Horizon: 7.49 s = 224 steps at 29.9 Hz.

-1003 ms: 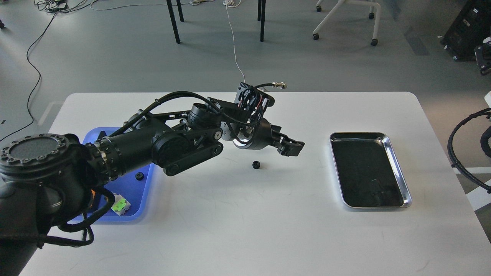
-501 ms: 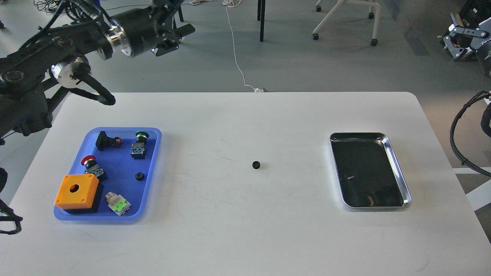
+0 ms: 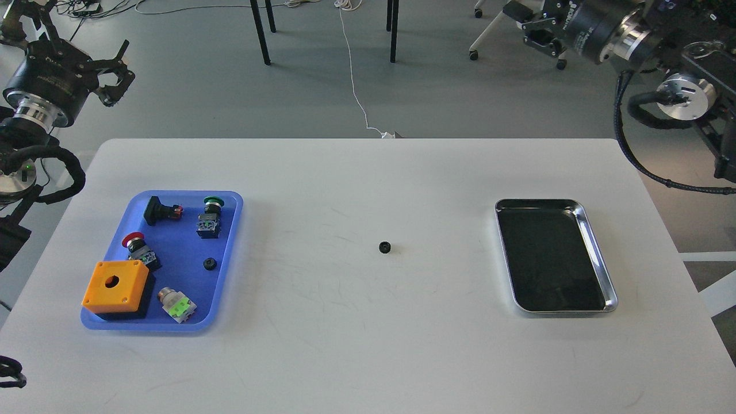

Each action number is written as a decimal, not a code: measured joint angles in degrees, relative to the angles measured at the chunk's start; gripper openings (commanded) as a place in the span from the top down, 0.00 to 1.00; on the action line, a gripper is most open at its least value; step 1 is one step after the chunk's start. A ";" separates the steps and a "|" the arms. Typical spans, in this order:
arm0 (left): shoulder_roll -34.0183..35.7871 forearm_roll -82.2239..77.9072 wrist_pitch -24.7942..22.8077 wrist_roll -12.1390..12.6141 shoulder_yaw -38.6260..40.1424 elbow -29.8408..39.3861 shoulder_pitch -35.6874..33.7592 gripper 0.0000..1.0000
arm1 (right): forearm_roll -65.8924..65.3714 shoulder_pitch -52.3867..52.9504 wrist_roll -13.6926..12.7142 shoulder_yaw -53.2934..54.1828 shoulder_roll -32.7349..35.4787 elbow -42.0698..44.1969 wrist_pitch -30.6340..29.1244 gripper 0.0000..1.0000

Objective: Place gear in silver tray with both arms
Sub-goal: 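Withdraw the left arm away from the table, then reach the right gripper to the black gear and grasp it, then lift the gear and lower it into the silver tray with the right gripper, then open the right gripper and withdraw it from the silver tray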

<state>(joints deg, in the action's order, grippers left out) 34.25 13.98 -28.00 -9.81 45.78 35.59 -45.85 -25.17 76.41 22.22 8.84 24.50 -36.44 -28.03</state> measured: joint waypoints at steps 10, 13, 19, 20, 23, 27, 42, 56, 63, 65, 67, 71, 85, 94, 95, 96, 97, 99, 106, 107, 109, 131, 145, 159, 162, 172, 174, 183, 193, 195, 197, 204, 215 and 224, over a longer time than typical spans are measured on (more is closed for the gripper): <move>0.76 0.15 0.00 -0.02 2.06 1.07 2.01 0.02 | -12.58 11.61 1.28 -35.98 -16.40 -0.67 0.02 0.02; 1.38 0.16 0.00 -0.03 2.41 1.92 2.01 0.02 | -17.88 11.23 1.78 -38.83 -18.91 -1.87 0.04 0.05; 2.89 0.20 0.00 -0.05 2.64 2.80 2.07 0.02 | -20.39 8.14 3.16 -43.62 -23.97 -2.66 0.48 0.09; 2.98 0.20 0.00 -0.05 2.64 2.81 2.07 0.02 | -20.53 7.83 3.46 -44.77 -24.20 -2.65 1.02 0.10; 3.23 0.20 0.00 -0.05 2.64 2.82 2.06 0.02 | -20.68 6.64 4.03 -48.27 -24.44 -2.45 2.85 0.13; 3.34 0.20 0.00 -0.05 2.61 2.83 2.03 0.02 | -21.90 4.53 4.08 -50.20 -24.49 -1.82 5.95 0.16; 4.59 0.17 0.00 -0.03 2.55 2.83 2.02 0.02 | -24.13 -0.94 5.70 -50.27 -24.50 0.74 16.13 0.17; 5.55 0.15 0.00 -0.03 2.55 2.82 2.09 0.02 | -39.61 -3.51 5.79 -50.51 -24.50 -0.12 28.89 0.13; 6.70 0.20 0.00 -0.03 2.55 2.82 2.09 0.02 | -42.05 -5.57 5.78 -49.86 -24.50 -0.75 32.32 0.13; 6.93 0.20 0.00 -0.03 2.55 2.82 2.09 0.02 | -42.05 -5.63 5.79 -49.61 -24.50 -1.37 32.67 0.13; 7.06 0.19 0.00 -0.03 2.55 2.82 2.15 0.02 | -42.02 -5.74 5.78 -48.89 -24.50 -1.79 32.81 0.14; 7.12 0.19 0.00 -0.03 2.52 2.82 2.16 0.02 | -42.00 -6.73 5.78 -47.80 -24.50 -1.97 32.87 0.19; 7.43 0.11 0.00 0.06 2.18 2.84 2.07 0.02 | -42.66 -9.50 5.77 -47.75 -24.49 -1.28 36.01 0.34; 7.32 0.08 0.00 0.06 2.34 3.00 1.99 0.02 | -44.85 -9.52 5.77 -47.93 -24.48 -0.43 36.07 0.62; 7.32 0.08 0.00 0.06 2.35 3.00 1.99 0.02 | -45.30 -9.52 5.77 -47.93 -24.48 -0.08 36.07 0.63; 7.32 0.08 0.00 0.05 2.38 3.00 1.99 0.02 | -45.63 -9.52 5.77 -47.92 -24.48 0.16 36.07 0.65; 7.32 0.08 0.00 0.05 2.41 3.00 1.99 0.02 | -45.96 -9.52 5.77 -47.91 -24.48 0.36 36.07 0.66; 7.33 0.08 0.00 0.02 2.45 3.00 1.99 0.02 | -46.31 -9.52 5.77 -47.91 -24.48 0.58 36.06 0.70; 7.49 0.08 0.00 -0.03 2.47 3.00 1.99 0.02 | -46.53 -9.52 5.77 -47.94 -24.50 0.90 36.03 0.80; 7.52 0.08 0.00 -0.03 2.47 3.00 1.99 0.02 | -46.54 -9.52 5.78 -47.95 -24.50 0.90 36.03 0.80; 7.58 0.08 0.00 -0.04 2.47 3.00 1.99 0.02 | -46.54 -9.52 5.77 -47.99 -24.50 0.90 36.04 0.81; 9.89 0.17 0.00 -0.04 2.56 3.00 1.99 0.02 | -45.78 -1.68 5.78 -47.61 -24.50 -0.16 35.61 0.82; 9.84 0.17 0.00 -0.03 2.56 2.99 1.99 0.02 | -46.50 5.82 5.79 -48.40 -18.71 -13.22 35.34 0.82; 9.68 0.18 0.00 -0.03 2.56 2.99 1.88 0.02 | -49.76 5.57 5.77 -51.05 -0.65 -15.79 35.40 0.81; 9.69 0.18 0.00 -0.03 2.55 2.99 1.88 0.02 | -49.78 5.24 5.77 -52.25 3.10 -15.78 35.40 0.81; 8.62 0.17 0.00 -0.03 2.33 3.00 1.99 0.02 | -50.02 0.23 5.77 -54.02 11.28 -15.83 35.60 0.81; 8.37 0.17 0.00 -0.03 2.24 3.00 2.00 0.02 | -50.07 -0.99 5.77 -54.05 11.56 -15.71 35.76 0.81; 8.20 0.17 0.00 -0.03 2.04 3.00 2.00 0.02 | -50.15 -4.20 5.78 -53.95 11.05 -15.04 36.01 0.75; 8.16 0.17 0.00 -0.07 1.94 3.00 2.00 0.02 | -50.15 -5.99 5.77 -53.91 8.87 -13.22 36.04 0.41; 8.15 0.17 0.00 -0.10 1.94 3.00 2.00 0.02 | -50.15 -5.99 5.77 -53.88 8.83 -13.22 36.04 0.37; 8.16 0.17 0.00 -0.11 1.94 3.00 2.00 0.02 | -50.15 -5.99 5.77 -53.86 8.82 -13.39 36.04 0.35; 8.17 0.17 0.00 -0.18 1.94 3.00 2.00 0.02 | -49.74 -3.96 5.79 -52.66 9.32 -14.29 36.15 0.14; 8.89 -0.11 0.00 -0.52 1.59 3.00 2.32 0.02 | -46.90 -1.76 5.78 -29.61 14.25 -13.79 35.46 0.01; 10.66 -2.50 0.00 0.10 -1.99 2.93 3.49 0.02 | -25.84 -6.15 5.77 -16.17 12.95 -13.97 36.20 0.01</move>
<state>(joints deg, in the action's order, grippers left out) 44.92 11.48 -28.00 -9.71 43.79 38.52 -42.36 -51.01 70.26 27.99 -7.33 37.45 -50.41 8.17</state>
